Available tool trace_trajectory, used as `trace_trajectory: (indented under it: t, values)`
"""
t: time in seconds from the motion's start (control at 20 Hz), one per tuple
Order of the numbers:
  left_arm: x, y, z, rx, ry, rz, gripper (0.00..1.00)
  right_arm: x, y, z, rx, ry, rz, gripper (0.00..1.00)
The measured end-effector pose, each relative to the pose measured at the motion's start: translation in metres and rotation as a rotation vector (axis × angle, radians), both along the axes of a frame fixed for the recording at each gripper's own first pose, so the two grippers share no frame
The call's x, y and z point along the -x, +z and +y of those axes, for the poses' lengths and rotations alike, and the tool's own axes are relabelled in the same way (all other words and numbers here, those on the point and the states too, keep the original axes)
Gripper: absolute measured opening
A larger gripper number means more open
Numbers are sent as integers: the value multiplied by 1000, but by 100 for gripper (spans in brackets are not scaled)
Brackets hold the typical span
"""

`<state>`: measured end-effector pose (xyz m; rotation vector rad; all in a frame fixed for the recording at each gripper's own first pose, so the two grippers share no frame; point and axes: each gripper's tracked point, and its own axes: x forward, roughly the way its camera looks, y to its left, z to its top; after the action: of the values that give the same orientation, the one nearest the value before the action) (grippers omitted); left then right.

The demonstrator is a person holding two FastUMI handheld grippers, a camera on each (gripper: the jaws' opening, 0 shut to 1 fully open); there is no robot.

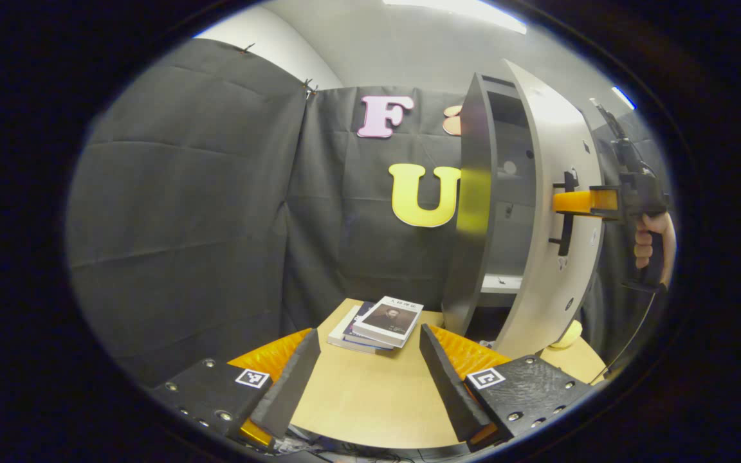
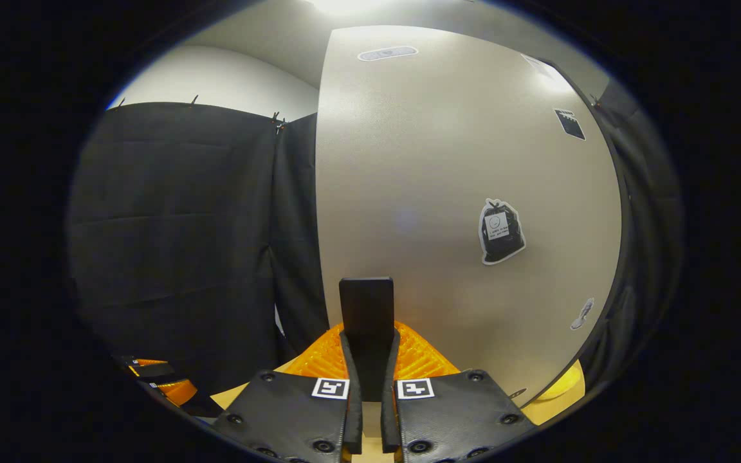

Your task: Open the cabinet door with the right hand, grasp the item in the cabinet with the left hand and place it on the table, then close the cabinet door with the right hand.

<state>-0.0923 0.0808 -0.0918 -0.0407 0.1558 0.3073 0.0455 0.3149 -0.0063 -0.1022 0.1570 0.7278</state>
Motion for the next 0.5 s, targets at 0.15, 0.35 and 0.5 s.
trace_trajectory:
  t: [0.15,0.35,0.5]
  values:
    - [-4,10,-14,-2,-10,-13,94,11,0,-13,10,21,1,13]
    - [-16,12,-21,2,-30,-22,93,14,-3,-21,4,30,22,13]
    - [-33,15,-29,1,-68,-22,95,15,-4,-28,20,9,20,10]
